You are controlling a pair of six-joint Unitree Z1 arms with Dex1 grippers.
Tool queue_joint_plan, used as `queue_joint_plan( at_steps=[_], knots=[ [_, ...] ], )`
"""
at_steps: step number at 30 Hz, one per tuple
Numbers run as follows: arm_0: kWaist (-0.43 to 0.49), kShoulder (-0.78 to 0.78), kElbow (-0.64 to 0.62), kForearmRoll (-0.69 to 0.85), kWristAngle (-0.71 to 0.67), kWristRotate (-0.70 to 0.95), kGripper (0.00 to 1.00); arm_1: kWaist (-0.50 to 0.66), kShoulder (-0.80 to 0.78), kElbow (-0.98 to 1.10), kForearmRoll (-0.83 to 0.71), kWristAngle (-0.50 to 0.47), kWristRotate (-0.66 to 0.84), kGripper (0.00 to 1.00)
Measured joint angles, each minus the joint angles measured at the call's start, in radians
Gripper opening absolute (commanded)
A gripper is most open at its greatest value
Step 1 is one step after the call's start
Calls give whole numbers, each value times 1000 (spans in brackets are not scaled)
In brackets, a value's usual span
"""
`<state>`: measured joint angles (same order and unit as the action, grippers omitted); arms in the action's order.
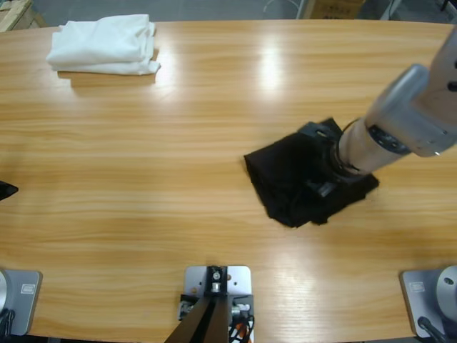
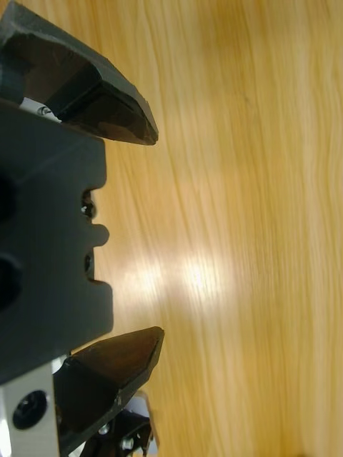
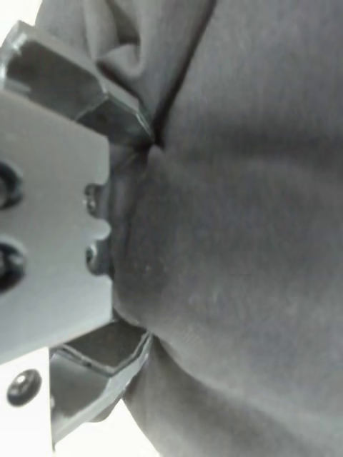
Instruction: Fold clothes
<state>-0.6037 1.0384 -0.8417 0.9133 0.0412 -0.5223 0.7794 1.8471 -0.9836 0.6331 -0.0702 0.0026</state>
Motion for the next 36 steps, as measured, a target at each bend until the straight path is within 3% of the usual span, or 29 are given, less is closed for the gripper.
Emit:
queue_joint_plan(
  at_steps=[4, 7, 8, 9, 10, 16, 21, 31, 36],
  knots=[
    [0, -3, -20, 15, -4, 0, 996, 0, 7, -15, -33, -29, -286, 607],
    [0, -3, -21, 21, -8, 0, 996, 0, 12, -23, -35, -36, -458, 558],
    [0, -3, -21, 21, -8, 0, 996, 0, 12, -23, -32, -40, -503, 647],
    [0, -3, -21, 21, -8, 0, 996, 0, 12, -23, -27, -41, -547, 926],
    [-1, -3, -21, 21, -8, 0, 996, 0, 10, -23, -21, -42, -580, 1000],
    [-6, -3, -21, 21, -16, 0, 996, -2, -3, -20, -12, -21, -724, 1000],
    [-6, -9, -21, 21, -17, 0, 996, 28, -3, -19, 24, -51, -1105, 1000],
    [-6, -19, -20, 21, -26, 0, 996, -35, -81, -27, 63, -22, -1122, 1000],
    [-6, -20, -7, 21, -29, 0, 996, -62, -152, -188, 327, 27, -1107, 1000]
  ],
)
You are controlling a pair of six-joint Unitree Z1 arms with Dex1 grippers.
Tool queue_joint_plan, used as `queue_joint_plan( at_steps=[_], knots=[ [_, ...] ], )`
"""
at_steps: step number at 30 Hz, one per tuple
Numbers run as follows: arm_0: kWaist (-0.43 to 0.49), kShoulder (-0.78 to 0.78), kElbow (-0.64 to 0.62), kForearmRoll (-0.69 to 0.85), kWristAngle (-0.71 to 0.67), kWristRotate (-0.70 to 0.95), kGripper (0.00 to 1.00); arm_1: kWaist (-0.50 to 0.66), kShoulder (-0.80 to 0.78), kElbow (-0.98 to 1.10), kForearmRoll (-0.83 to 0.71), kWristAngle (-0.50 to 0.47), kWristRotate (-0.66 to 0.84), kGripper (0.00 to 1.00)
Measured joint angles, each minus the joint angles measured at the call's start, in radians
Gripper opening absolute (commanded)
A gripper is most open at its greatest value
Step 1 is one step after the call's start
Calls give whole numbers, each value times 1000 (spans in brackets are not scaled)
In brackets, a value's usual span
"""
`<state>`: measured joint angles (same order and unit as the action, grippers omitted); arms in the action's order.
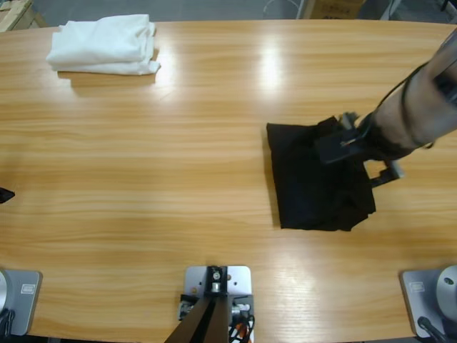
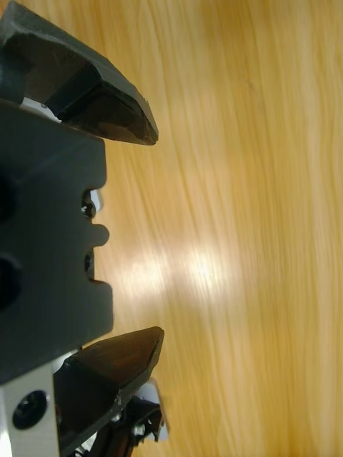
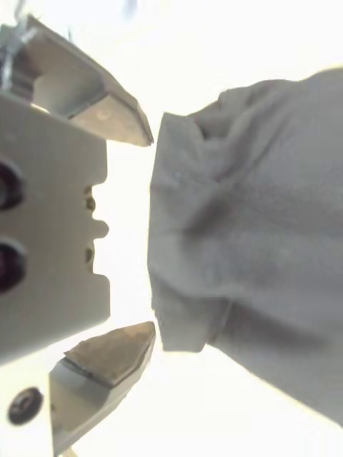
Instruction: Fold clothes
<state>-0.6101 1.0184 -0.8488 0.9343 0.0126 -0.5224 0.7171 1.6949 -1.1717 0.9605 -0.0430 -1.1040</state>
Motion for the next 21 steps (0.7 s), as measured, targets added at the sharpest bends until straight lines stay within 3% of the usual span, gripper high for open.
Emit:
queue_joint_plan(
  at_steps=[4, 9, 11, 14, 17, 19, 21],
  knots=[
    [0, -5, 5, 0, 0, 0, 996, -1, -78, -124, 118, 47, 57, 1000],
    [0, -4, -2, -8, 0, 0, 996, -1, -147, -142, 109, 85, 245, 1000],
    [0, 6, -31, -7, 0, 3, 996, -1, -182, -124, 53, 88, 453, 1000],
    [0, 58, -120, 1, 28, 31, 996, -8, -229, -106, -12, 74, 954, 1000],
    [27, 155, -225, 3, 52, 74, 996, -43, -270, -83, -29, 15, 1351, 1000],
    [74, 230, -311, 3, 56, 144, 996, -53, -285, -55, -43, -35, 1531, 1000],
    [142, 316, -406, 4, 57, 242, 996, -54, -285, -40, -62, -72, 1618, 1000]
  ],
)
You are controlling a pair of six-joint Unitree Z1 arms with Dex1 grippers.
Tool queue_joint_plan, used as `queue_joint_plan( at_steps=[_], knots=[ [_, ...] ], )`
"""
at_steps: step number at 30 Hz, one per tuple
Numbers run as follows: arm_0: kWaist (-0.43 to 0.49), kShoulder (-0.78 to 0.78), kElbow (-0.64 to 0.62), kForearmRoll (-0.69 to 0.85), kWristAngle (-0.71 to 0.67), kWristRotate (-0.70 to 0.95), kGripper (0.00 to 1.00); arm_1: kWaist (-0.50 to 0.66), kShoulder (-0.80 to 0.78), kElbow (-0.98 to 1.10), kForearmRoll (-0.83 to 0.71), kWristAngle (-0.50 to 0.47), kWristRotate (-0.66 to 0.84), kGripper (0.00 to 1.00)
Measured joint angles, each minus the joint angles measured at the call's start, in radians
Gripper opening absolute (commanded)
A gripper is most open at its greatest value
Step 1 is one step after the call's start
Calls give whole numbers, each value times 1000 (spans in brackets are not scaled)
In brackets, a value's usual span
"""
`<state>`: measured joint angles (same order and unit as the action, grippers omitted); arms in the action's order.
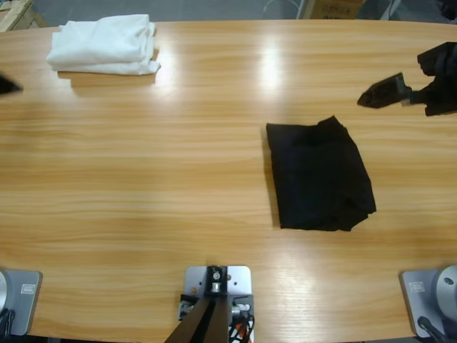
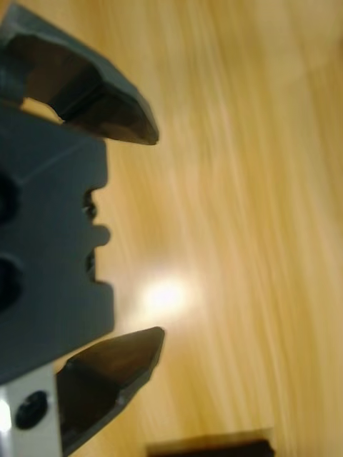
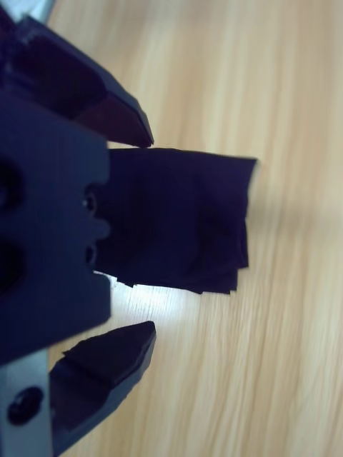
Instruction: Fold clothes
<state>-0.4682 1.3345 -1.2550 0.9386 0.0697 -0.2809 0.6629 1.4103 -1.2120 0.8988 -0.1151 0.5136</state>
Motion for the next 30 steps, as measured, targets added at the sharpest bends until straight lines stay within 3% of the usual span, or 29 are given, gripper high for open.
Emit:
queue_joint_plan(
  at_steps=[5, 11, 14, 19, 26, 30],
  knots=[
    [168, 264, -346, 39, 1, 100, 996, -12, 10, 1, -14, -34, 48, 1000],
    [244, 715, -976, 259, 0, 207, 996, -20, 59, 1, -22, -34, 49, 1000],
    [261, 888, -1193, 335, -15, 197, 994, -26, 90, 0, -26, -34, 49, 1000],
    [286, 1070, -1344, 360, -37, 193, 991, -38, 150, 0, -27, -34, 46, 1000],
    [317, 1279, -1371, 364, -51, 118, 996, -40, 223, -5, -28, -34, 45, 1000],
    [325, 1305, -1391, 385, -90, 93, 1000, -47, 242, -10, -30, -34, 45, 1000]
  ],
)
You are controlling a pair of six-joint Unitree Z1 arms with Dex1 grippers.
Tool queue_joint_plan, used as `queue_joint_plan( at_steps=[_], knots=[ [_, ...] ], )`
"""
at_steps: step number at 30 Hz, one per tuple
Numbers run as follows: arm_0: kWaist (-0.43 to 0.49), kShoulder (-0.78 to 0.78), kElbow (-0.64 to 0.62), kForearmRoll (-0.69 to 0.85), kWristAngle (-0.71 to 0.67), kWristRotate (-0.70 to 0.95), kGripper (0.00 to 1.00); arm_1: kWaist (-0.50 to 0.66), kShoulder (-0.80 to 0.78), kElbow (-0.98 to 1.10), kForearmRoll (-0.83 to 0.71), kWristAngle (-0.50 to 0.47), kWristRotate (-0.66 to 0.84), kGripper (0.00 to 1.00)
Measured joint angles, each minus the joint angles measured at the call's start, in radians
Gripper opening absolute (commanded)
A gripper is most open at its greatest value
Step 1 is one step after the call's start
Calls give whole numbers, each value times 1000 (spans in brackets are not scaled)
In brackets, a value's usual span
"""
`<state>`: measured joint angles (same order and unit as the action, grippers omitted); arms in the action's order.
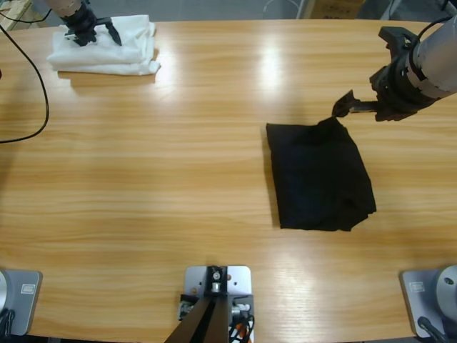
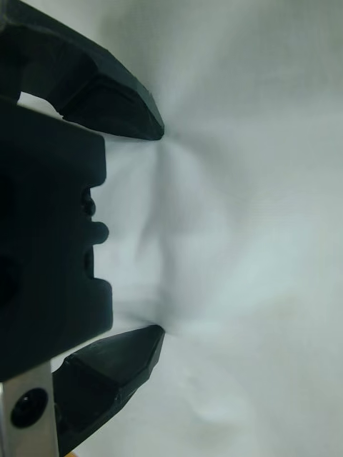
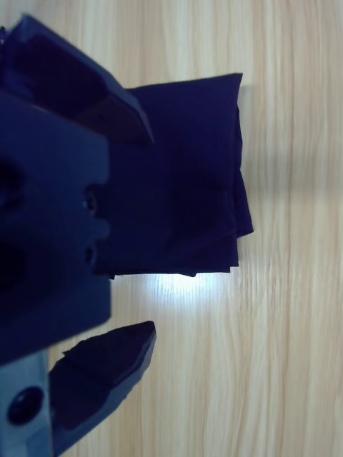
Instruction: Fold clothes
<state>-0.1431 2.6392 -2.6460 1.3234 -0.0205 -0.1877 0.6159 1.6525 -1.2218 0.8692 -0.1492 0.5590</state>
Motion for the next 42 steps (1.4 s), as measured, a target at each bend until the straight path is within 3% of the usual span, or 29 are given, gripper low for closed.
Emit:
queue_joint_plan(
  at_steps=[6, 15, 17, 21, 24, 34, 38, 42],
  knots=[
    [-7, -3, -11, 131, -56, 75, 1000, -2, 12, -3, 0, 0, 0, 1000],
    [-151, -64, 37, 181, -61, 209, 996, -2, 6, -6, 0, 0, 0, 1000],
    [-173, -133, 204, 116, -61, 222, 996, -2, -3, 0, 1, 0, 0, 1000],
    [-203, -339, 671, -164, -61, 223, 996, -3, -45, 26, 2, 0, 0, 1000],
    [-209, -454, 911, -297, -61, 255, 996, -4, -65, 41, 2, 0, 0, 1000],
    [-257, -704, 1398, -493, -61, 455, 996, -4, -154, 91, 2, 15, 15, 1000],
    [-338, -790, 1542, -548, -60, 502, 1000, -5, -193, 129, 2, 29, 29, 1000],
    [-477, -838, 1620, -575, -26, 638, 1000, -5, -235, 165, -6, 47, 39, 1000]
  ],
)
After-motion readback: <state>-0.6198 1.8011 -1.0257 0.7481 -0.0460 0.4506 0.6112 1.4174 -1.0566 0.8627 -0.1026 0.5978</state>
